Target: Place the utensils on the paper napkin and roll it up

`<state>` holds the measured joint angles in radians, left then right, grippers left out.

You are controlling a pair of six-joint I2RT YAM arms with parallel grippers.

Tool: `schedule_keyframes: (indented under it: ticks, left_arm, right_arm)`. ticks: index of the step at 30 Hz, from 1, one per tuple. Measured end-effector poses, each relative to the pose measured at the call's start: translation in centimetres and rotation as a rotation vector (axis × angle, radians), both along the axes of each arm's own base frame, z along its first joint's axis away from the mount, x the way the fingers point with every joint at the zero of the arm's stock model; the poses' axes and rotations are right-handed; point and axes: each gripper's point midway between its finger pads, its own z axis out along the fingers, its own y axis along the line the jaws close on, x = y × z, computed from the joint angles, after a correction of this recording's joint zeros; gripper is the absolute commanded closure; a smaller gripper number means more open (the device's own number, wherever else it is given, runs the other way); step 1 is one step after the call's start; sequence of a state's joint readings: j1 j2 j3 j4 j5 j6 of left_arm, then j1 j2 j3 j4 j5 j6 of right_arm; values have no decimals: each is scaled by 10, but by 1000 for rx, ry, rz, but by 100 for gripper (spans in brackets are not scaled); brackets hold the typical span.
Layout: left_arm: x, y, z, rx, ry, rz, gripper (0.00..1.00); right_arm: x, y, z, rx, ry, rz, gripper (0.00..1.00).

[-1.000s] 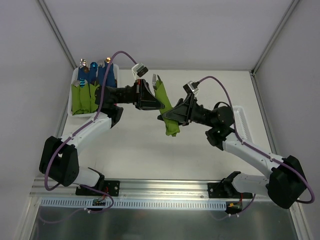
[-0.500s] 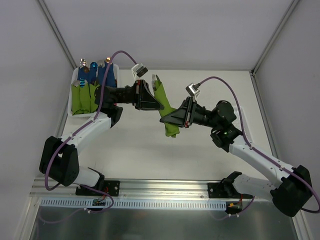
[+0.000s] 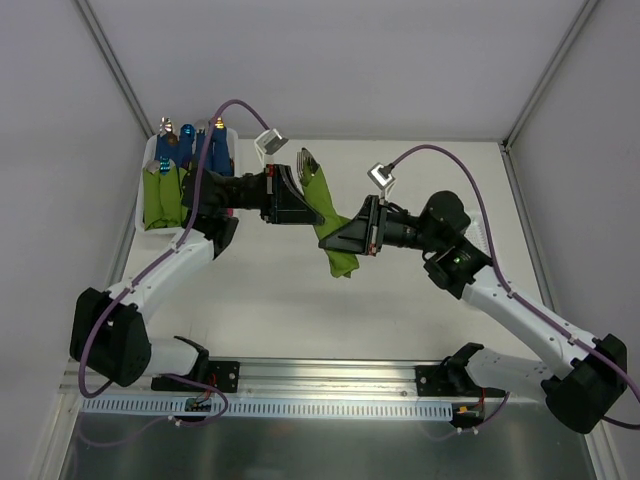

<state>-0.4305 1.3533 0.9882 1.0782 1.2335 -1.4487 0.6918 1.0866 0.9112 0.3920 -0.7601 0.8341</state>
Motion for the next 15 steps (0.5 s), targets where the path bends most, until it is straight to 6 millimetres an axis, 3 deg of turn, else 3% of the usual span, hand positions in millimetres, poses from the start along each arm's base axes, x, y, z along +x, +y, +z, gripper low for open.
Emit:
schedule_keyframes:
  ticks: [1,7,15]
  left_arm:
    - [-2,1,0,5,-21,9,73]
    - [-3,10,-1,28,-94,67,58]
    - [14,39,-11,61,-85,236,33]
  right_arm:
    - [-1,1,-1,-2,-10,4,100]
    - [-2,7,-5,-16,-32,-5,100]
    - [27,21,-21,-46,-25,-126,100]
